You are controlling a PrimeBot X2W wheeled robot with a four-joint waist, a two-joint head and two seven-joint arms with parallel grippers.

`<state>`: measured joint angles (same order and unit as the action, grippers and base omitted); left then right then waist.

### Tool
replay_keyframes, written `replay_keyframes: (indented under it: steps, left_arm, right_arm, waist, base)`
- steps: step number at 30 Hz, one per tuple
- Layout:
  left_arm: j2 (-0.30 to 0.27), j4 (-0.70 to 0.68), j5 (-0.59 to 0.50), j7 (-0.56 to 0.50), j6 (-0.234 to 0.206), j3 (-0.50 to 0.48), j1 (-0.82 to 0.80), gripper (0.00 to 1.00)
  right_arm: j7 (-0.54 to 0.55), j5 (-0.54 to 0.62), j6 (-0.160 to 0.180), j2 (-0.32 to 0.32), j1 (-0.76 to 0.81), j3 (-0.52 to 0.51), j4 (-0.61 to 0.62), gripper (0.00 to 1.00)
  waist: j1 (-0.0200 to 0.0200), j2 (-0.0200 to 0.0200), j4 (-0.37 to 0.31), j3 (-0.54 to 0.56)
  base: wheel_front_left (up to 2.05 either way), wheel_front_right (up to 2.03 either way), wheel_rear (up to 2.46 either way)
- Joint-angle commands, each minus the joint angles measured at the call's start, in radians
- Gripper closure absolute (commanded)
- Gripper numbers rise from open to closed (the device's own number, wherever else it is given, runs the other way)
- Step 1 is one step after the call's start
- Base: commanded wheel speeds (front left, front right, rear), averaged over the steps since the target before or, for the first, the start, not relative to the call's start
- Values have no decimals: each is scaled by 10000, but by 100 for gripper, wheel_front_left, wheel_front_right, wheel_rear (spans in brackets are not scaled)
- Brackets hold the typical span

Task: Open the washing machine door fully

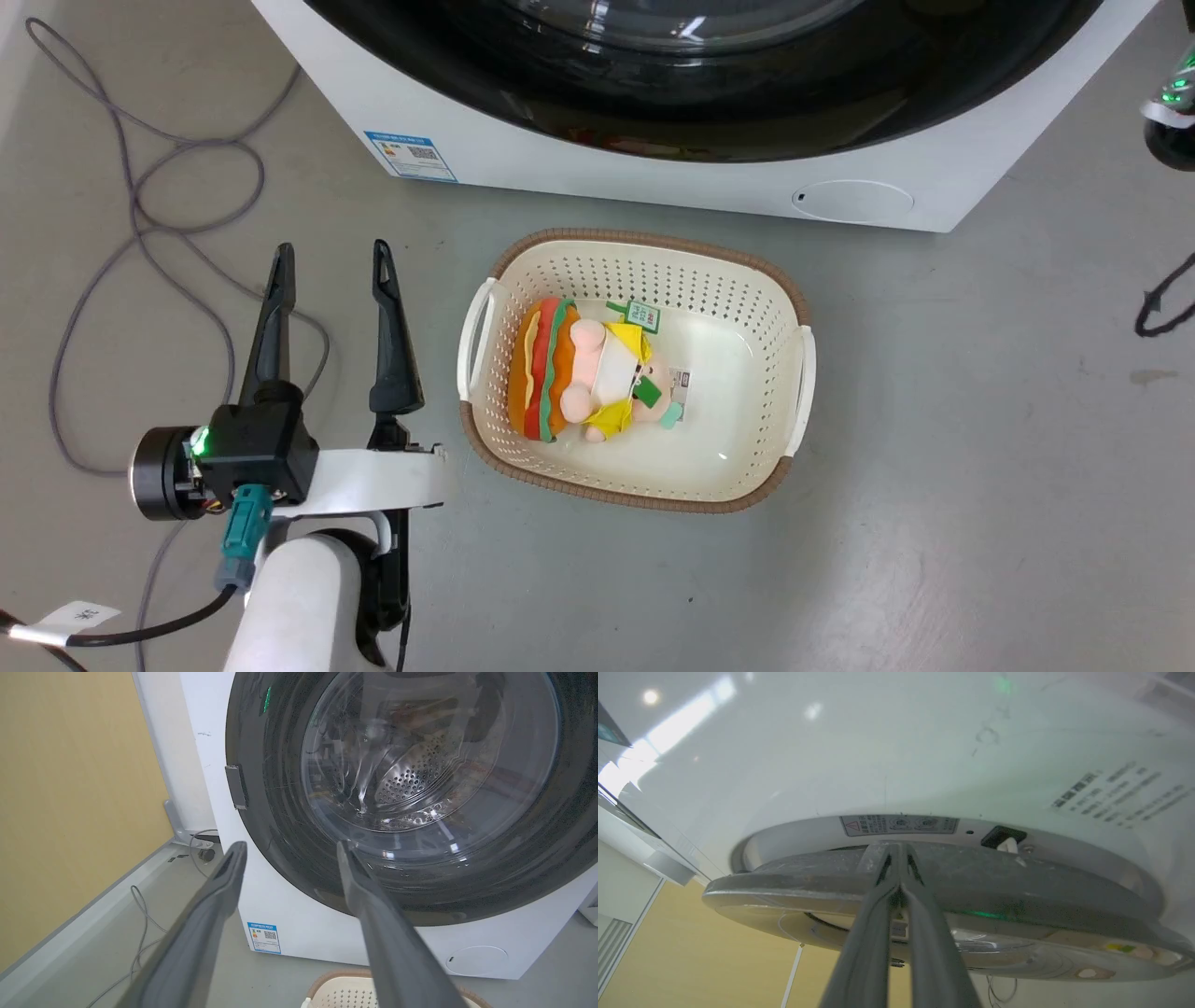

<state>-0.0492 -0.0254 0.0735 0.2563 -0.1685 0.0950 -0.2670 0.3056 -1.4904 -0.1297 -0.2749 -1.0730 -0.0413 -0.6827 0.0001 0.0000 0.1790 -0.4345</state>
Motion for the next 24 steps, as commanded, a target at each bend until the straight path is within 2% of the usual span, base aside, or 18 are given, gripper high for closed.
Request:
replay_keyframes:
  steps: [1, 7, 15, 24]
  left_arm:
    - [-10, 15, -10, 55, -5, 11, -116, 0]
    - [-10, 110, -40, 55, 40, -37, -24, 0]
    - [-10, 218, -97, 55, 113, -80, 165, 0]
    - [-10, 373, -211, 55, 221, -293, 578, 0]
  right_arm:
    - [352, 45, -10, 89, 219, 276, 35, 100]
    - [1262, -25, -10, 24, 599, 821, 240, 100]
    - [1727, -162, -10, 45, 1119, 1179, 590, 100]
    - [2497, -379, -10, 189, 2539, 1812, 1662, 100]
  waist:
    - [-1, 0, -7, 29]
    - [-1, 0, -89, 263]
    - [-1, 0, -227, 685]
    - [-1, 0, -477, 1439]
  base:
    - [0, 0, 0]
    - [0, 0, 0]
    - [0, 0, 0]
    - [0, 0, 0]
